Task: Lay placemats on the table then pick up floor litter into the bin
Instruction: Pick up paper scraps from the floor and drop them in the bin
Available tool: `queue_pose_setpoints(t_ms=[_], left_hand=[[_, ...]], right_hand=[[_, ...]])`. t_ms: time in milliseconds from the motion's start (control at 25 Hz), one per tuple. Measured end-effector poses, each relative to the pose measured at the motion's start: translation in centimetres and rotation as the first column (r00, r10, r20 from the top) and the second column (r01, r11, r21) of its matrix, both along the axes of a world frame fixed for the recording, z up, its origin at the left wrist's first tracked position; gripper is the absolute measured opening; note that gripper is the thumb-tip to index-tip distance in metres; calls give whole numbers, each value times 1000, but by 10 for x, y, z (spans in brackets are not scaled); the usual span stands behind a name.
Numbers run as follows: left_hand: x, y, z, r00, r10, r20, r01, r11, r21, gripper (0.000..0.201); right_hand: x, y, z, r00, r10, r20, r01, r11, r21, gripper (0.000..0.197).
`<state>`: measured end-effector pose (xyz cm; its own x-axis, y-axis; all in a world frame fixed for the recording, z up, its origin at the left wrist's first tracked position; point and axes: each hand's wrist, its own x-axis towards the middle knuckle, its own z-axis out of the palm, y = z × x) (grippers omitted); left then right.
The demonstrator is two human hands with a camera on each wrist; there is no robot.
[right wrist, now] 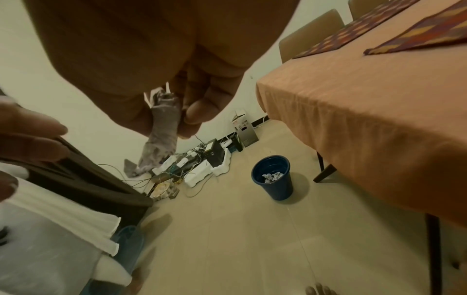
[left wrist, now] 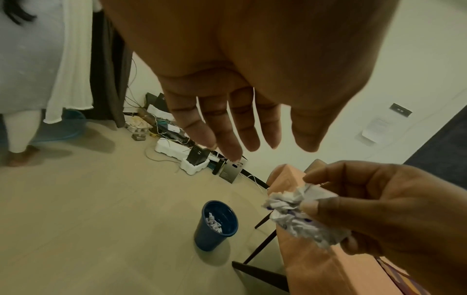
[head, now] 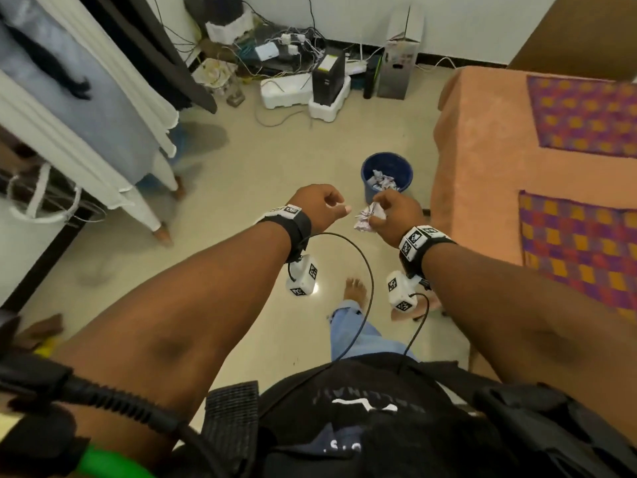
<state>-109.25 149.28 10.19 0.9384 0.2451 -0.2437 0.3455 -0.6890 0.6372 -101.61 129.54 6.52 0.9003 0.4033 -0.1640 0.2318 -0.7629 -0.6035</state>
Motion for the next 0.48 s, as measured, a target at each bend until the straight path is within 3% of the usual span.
queue_pose_setpoints(t_ms=[200,480], left_hand=[[145,40,-35,994,-40,-100,38,999,-17,32],[317,72,-68,974,15,-227,-49,988,-144,29]], right_hand=[[142,27,-51,978,-162,-133,163,987,-3,42],[329,55,-81,898,-349,-267,357,934,-21,39]])
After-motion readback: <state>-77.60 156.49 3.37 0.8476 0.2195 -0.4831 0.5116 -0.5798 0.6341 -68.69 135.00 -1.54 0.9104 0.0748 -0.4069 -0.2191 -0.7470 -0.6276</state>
